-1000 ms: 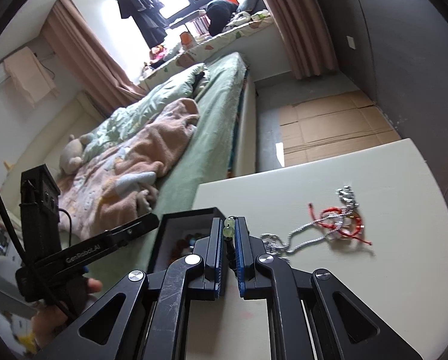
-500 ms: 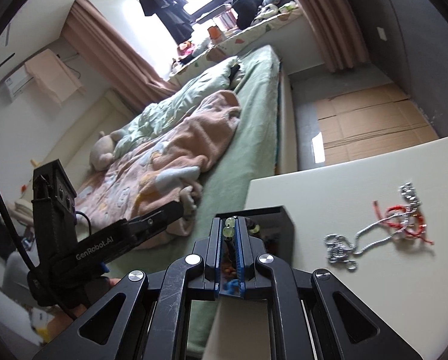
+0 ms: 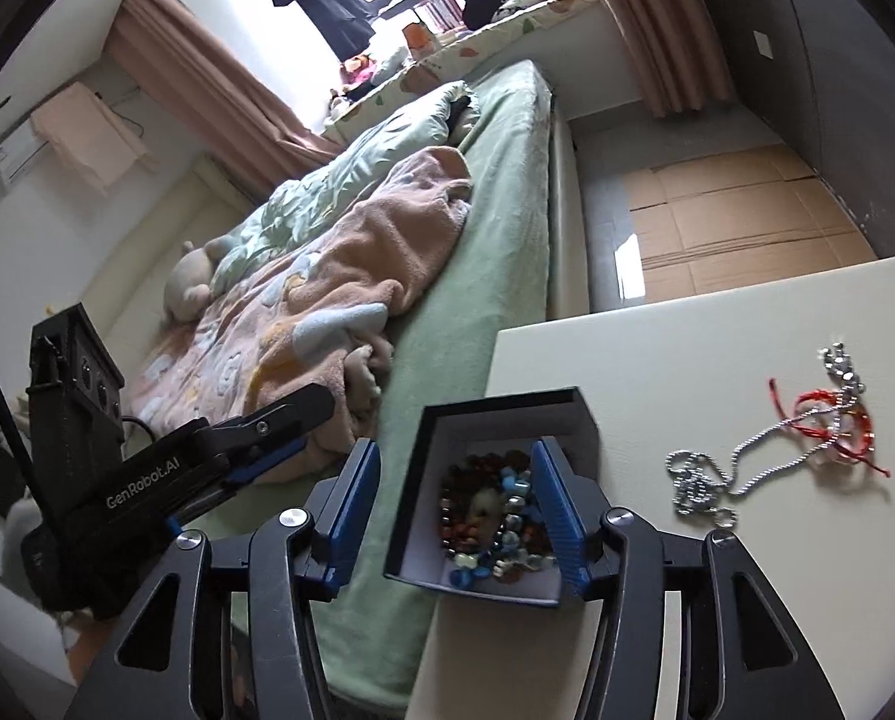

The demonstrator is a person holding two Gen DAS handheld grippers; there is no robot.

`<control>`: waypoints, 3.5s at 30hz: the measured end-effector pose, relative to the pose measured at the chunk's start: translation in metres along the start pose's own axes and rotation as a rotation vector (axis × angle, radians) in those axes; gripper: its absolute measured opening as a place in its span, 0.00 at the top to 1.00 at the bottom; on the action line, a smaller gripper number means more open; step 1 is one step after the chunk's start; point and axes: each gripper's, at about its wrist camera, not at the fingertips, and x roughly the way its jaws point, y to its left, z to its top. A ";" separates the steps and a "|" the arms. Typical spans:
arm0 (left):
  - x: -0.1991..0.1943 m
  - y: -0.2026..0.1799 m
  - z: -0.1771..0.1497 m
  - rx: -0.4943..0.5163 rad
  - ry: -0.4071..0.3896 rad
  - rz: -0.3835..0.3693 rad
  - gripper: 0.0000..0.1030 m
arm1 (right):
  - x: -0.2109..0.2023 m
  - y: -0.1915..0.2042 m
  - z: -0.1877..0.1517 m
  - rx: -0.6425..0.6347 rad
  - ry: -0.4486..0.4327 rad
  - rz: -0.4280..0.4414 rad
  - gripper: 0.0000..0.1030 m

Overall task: Organize jewelry
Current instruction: 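Carry both items over the black box and open both tools, then move the left tool to the red string bracelet and silver chain, then grasp the silver charm of the red string bracelet with the left tool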

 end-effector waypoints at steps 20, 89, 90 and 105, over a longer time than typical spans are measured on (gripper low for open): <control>0.024 -0.070 -0.023 0.131 0.033 -0.034 0.35 | -0.076 -0.081 0.006 0.139 -0.051 -0.162 0.34; 0.162 -0.223 -0.071 0.506 0.194 0.025 0.85 | -0.149 -0.244 0.006 0.457 -0.035 -0.425 0.13; 0.157 -0.221 -0.069 0.489 0.187 0.017 0.85 | -0.147 -0.243 0.006 0.457 -0.035 -0.413 0.13; 0.081 -0.178 -0.035 0.345 0.054 -0.107 0.85 | -0.079 -0.201 0.009 0.352 0.055 -0.291 0.38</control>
